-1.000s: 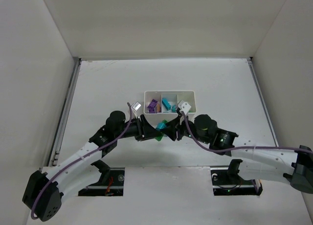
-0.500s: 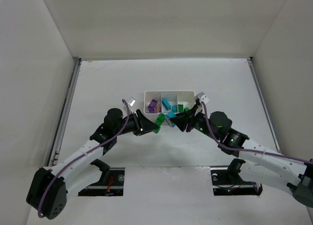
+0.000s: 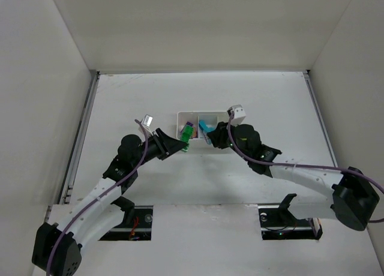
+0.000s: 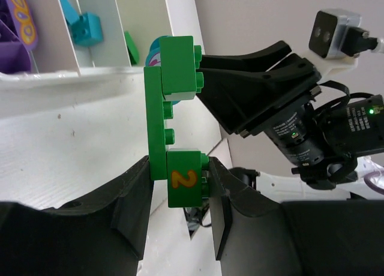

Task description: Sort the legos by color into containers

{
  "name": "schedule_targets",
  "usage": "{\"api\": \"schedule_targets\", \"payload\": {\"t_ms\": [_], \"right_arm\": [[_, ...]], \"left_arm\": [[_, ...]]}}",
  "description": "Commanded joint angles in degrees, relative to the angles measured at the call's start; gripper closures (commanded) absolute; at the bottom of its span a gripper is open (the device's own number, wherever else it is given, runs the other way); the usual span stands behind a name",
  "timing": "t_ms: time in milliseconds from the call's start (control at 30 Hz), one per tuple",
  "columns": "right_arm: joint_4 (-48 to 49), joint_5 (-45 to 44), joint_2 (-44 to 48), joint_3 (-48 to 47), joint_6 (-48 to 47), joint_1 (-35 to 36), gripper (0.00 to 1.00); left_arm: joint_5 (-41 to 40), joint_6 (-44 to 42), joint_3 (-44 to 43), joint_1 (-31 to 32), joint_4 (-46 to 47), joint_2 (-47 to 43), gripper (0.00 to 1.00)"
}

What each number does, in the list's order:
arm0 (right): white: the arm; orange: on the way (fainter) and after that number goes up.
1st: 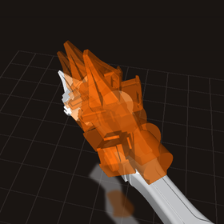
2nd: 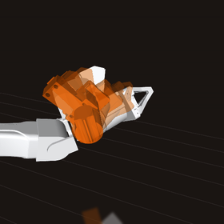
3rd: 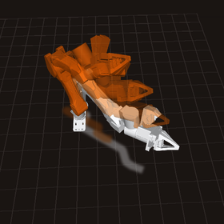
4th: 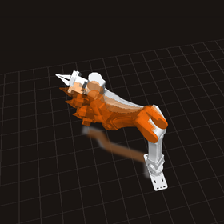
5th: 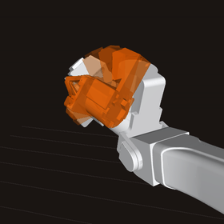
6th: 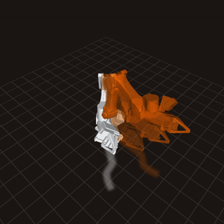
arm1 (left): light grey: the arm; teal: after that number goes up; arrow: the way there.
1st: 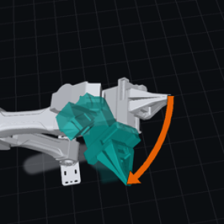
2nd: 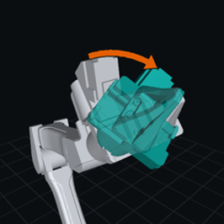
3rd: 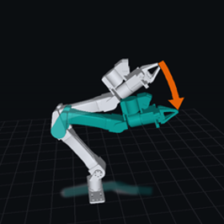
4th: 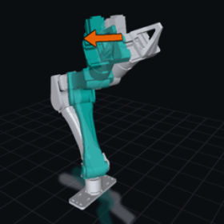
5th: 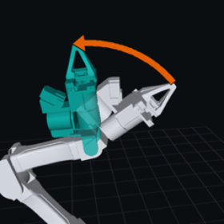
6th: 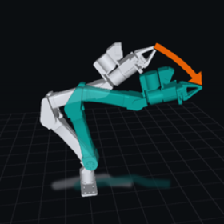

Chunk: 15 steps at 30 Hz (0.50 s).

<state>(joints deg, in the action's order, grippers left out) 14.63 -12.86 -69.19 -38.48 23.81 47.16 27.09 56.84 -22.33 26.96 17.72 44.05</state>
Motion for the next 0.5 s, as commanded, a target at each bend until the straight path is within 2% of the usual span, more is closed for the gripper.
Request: {"api": "schedule_targets", "payload": {"t_ms": [0,133,200,367,467], "right_arm": [[4.79,-5.33,-1.99,-4.32,0.88,-1.05,0.74],[6.02,-6.56,-7.09,-6.60,1.06,-2.81,0.73],[6.11,-7.35,-9.64,-8.27,1.23,-3.43,0.69],[5.41,-7.44,-10.45,-10.21,0.18,-3.43,0.37],[4.88,-6.56,-6.59,-8.73,0.97,-3.00,0.30]], "left_arm": [[-4.50,-2.17,0.00,-0.02,2.23,-1.43,0.83],[-5.38,-2.35,0.79,1.29,5.48,1.20,0.82],[-4.86,-2.08,0.79,1.82,6.80,2.79,0.82],[-5.73,-2.87,1.06,3.75,6.72,2.88,0.82],[-6.35,-3.14,1.67,3.93,6.54,1.57,0.82]]}}
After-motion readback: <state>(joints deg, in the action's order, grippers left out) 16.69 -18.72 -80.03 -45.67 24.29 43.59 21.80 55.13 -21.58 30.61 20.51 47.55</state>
